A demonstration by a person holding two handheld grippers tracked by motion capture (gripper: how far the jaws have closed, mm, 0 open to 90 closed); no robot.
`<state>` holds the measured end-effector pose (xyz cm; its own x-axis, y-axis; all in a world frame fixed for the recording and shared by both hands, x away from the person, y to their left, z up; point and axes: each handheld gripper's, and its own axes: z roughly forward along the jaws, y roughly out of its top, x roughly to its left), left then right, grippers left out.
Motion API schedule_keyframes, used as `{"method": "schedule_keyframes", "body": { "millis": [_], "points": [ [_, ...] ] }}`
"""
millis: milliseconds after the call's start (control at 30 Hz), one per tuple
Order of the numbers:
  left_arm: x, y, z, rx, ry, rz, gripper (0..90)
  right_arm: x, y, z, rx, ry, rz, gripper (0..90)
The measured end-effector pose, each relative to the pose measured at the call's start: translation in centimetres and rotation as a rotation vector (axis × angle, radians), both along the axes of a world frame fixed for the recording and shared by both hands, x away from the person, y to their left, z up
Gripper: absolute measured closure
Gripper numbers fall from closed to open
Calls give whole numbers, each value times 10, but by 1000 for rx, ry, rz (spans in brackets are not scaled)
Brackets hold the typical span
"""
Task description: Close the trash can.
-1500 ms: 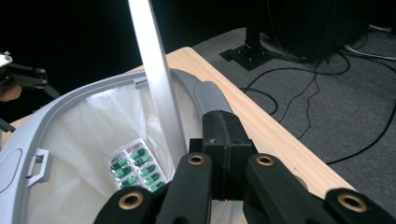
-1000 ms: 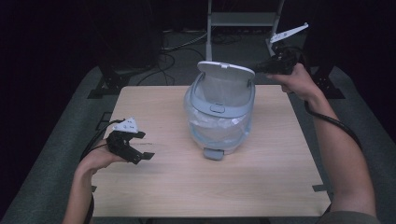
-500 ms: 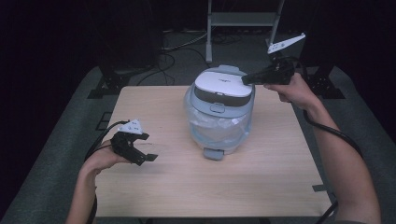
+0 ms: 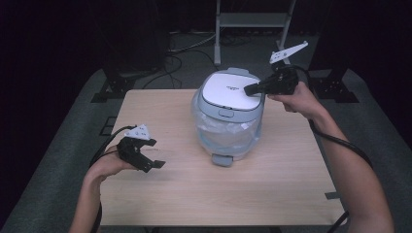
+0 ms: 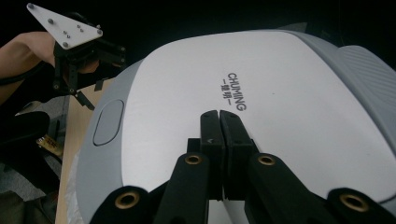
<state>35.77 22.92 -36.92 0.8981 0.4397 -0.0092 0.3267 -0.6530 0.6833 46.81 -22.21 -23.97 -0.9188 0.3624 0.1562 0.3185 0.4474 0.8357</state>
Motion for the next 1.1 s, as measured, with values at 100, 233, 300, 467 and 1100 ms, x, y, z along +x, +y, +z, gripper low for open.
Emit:
{"method": "schedule_keyframes", "body": {
  "millis": [100,233,300,467,1100],
  "points": [
    [0,-1,0,-6,2,2,84,-2,5,-2,5,-2,14,887],
    [0,-1,0,-5,4,-1,84,-5,10,-2,6,-12,25,886],
    [0,-1,0,0,4,-2,84,-6,13,-2,3,-18,26,886],
    [1,-3,0,-1,3,-8,84,-8,18,-2,0,-30,33,881],
    [3,-9,-4,-19,11,-10,84,-23,54,1,-71,-140,78,898]
  ]
}}
